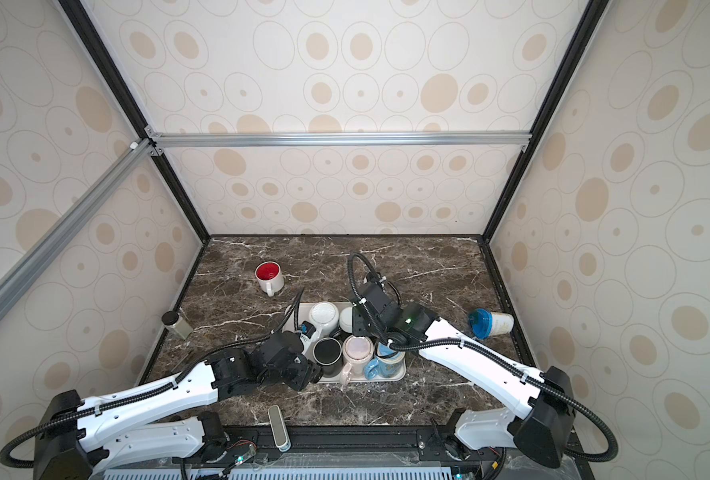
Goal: Turn the mug right side up
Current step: 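Lower the left gripper onto the black mug's base and close on it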
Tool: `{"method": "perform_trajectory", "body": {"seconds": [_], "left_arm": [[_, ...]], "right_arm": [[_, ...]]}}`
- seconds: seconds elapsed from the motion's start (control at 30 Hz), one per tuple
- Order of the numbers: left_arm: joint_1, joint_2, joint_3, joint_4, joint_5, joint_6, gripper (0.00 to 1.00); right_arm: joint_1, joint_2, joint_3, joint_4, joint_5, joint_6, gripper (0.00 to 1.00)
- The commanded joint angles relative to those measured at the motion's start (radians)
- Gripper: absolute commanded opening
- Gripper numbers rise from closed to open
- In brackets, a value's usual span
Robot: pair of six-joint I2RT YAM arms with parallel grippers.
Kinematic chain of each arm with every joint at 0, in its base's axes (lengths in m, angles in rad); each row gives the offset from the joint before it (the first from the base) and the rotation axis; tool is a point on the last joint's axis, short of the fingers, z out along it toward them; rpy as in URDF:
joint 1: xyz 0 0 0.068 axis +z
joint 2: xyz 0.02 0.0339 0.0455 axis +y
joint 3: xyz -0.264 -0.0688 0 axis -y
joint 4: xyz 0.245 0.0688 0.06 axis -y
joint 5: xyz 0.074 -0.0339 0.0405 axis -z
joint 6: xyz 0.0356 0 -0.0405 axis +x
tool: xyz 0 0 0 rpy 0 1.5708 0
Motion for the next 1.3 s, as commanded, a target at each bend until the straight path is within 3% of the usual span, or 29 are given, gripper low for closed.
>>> {"method": "perform_trajectory", "body": {"seconds": [0.0, 0.7, 1.27], "left_arm": [[-0.010, 0.019, -0.014, 0.049, -0.032, -0.012, 0.46], [-0.010, 0.186, 0.020, 0.084, -0.040, 0.008, 0.37], [-0.011, 0.200, 0.027, 0.095, -0.043, -0.013, 0.26]], "right_arm": [[-0.015, -0.023, -0.031, 0.017, -0.018, 0.025, 0.53], [-0.035, -0.062, -0.118, 0.072, -0.048, 0.045, 0.52], [-0.051, -0.100, -0.152, 0.098, -0.063, 0.028, 0.51]]}}
